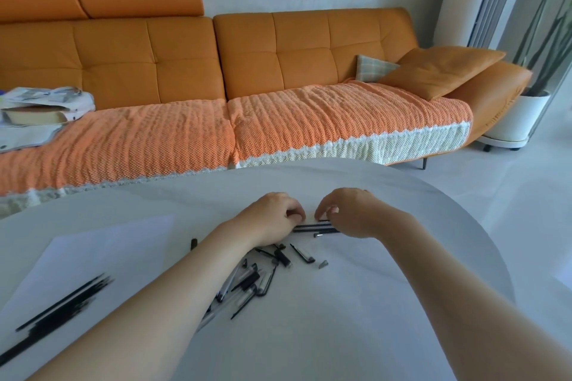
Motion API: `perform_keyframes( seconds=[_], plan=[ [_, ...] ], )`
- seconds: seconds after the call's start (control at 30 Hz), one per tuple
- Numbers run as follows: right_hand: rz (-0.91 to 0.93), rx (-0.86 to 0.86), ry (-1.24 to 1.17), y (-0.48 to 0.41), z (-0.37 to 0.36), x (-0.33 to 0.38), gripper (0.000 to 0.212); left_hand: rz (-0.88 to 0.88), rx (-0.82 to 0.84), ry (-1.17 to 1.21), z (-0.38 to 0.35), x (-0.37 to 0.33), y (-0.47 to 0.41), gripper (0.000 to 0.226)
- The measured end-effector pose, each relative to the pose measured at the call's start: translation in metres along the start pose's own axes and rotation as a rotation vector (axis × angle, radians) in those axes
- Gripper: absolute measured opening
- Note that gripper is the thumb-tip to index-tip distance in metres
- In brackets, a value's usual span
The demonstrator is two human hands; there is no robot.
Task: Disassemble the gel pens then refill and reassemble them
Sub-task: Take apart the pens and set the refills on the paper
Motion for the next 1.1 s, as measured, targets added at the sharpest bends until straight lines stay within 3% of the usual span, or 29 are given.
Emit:
perform_keyframes(
  seconds=[0.17,0.4,0.67,0.83,0.93,1.1],
  plan=[
    [0.025,0.105,-0.005,0.015,-0.004,0.001,0.045,-0.057,0.005,-0.016,-0.002,-0.003,0.011,0.018],
    [-0.043,0.068,-0.084,0.017,-0.008,0.0,0.027,-0.032,-0.025,-0.019,0.001,0.0,0.009,0.024],
    [-0.151,-0.065,-0.155,0.022,-0.019,0.019,0.031,-0.034,0.027,-0.058,0.002,-0.005,0.03,0.047],
    [-0.207,-0.083,-0.19,0.026,-0.019,0.017,0.029,-0.06,0.103,-0.096,-0.008,-0.012,0.047,0.086],
    [-0.199,-0.073,-0.22,0.028,-0.019,0.015,0.018,-0.071,0.126,-0.157,-0.018,-0.017,0.052,0.11],
    [-0.209,-0.062,-0.253,0.027,-0.016,0.011,0.032,-0.069,0.08,-0.202,-0.017,-0.011,0.053,0.108]
  ],
)
Point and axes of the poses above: each hand's wrist, its own y-axis away from the middle knuckle, its own z-axis out of the back of the hand, x = y × z, the point moved 9 cm from there along -y, towards the middle knuckle, and after that the axes turned 1 degree about -z, right-handed, at the moved point
